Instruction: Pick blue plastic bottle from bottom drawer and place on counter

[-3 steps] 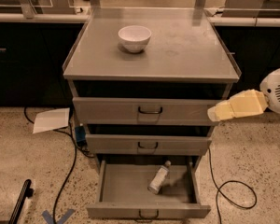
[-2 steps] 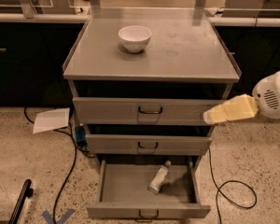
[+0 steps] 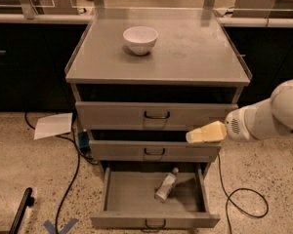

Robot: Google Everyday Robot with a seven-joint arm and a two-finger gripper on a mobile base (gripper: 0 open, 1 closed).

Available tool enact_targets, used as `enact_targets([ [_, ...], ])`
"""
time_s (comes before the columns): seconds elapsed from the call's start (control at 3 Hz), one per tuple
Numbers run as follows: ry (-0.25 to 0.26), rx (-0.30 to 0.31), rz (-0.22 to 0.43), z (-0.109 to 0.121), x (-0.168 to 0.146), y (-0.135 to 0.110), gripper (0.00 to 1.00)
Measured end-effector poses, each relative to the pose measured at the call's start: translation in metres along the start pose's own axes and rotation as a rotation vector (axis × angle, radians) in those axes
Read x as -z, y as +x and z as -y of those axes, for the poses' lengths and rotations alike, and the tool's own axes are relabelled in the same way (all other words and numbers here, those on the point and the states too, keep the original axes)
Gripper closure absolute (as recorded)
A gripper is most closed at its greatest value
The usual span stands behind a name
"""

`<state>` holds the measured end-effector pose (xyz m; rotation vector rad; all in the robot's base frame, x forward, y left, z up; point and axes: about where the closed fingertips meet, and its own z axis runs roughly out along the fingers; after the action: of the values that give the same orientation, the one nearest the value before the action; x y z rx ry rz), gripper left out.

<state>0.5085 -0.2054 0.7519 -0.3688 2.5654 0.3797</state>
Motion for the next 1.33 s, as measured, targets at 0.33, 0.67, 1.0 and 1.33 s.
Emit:
enact_targets([
  [0.33,-0.073,-0.077,0.001,0.005,-0.045,0.012,0.00],
  [0.67,-0.134,-0.114,-0.005,0.007,-0.075,0.017,0.00],
  [1.0,-0.139,-0.118,-0.010,0.007,-0.079,0.019,0.00],
  [1.33,-0.108,-0.115,-0.006,-0.003,-0.064,0.031,0.00],
])
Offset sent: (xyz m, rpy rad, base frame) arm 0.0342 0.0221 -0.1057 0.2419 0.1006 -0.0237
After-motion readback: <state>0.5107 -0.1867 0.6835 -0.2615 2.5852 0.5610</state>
